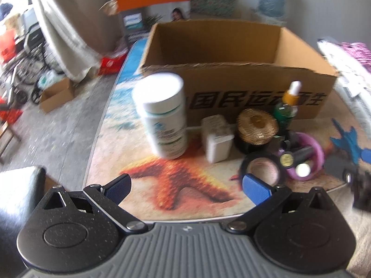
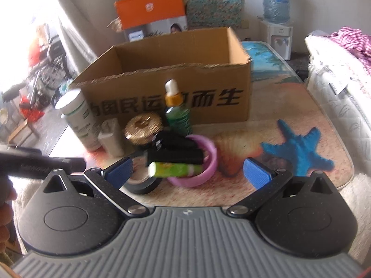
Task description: Organize rigid objects
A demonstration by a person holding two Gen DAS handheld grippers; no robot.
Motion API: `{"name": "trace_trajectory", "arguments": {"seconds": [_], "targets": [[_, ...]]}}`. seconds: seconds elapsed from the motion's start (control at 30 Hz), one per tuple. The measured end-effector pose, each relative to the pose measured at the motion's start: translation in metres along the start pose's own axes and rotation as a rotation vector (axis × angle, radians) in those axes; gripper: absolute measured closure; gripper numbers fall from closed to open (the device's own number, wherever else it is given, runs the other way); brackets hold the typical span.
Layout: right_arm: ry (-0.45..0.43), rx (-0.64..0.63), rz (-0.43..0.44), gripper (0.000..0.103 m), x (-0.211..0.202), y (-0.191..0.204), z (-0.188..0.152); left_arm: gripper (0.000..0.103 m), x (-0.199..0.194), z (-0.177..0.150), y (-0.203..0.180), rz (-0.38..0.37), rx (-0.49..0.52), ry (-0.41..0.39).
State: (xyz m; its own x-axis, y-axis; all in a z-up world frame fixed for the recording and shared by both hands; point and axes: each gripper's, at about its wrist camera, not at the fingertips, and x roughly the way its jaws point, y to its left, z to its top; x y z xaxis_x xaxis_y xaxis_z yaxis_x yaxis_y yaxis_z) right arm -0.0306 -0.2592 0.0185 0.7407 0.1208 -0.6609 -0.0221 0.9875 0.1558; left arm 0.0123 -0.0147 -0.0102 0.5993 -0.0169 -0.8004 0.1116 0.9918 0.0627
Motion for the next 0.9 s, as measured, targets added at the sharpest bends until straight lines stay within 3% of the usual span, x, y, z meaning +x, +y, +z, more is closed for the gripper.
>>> {"name": "trace_trajectory", "arguments": {"seconds": [0.17,0.37,0.5,0.67,0.9], "targets": [[-0.034,0.118,0.015,0.001,-0.001,-0.041,0.006,0.0,-0.005,0.001,-0.019,-0.115,0.078,-0.074],[0.007,0.328,0.168,0.011,0.007,-0.079,0.004,0.008,-0.007,0.0,-0.051,-0.243,0.188,-0.124],[0.068,0.446,0.289,0.027,0.021,-0.085,-0.005,0.035,-0.005,0.0,-0.073,-0.306,0.253,-0.11],[0.158,0.554,0.413,0.049,0.042,-0.081,-0.014,0.057,-0.002,0.0,-0.088,-0.328,0.304,-0.096],[0.224,0.685,0.502,0.059,0.064,-0.085,-0.018,0.081,0.005,0.003,-0.096,-0.339,0.314,-0.048]]}}
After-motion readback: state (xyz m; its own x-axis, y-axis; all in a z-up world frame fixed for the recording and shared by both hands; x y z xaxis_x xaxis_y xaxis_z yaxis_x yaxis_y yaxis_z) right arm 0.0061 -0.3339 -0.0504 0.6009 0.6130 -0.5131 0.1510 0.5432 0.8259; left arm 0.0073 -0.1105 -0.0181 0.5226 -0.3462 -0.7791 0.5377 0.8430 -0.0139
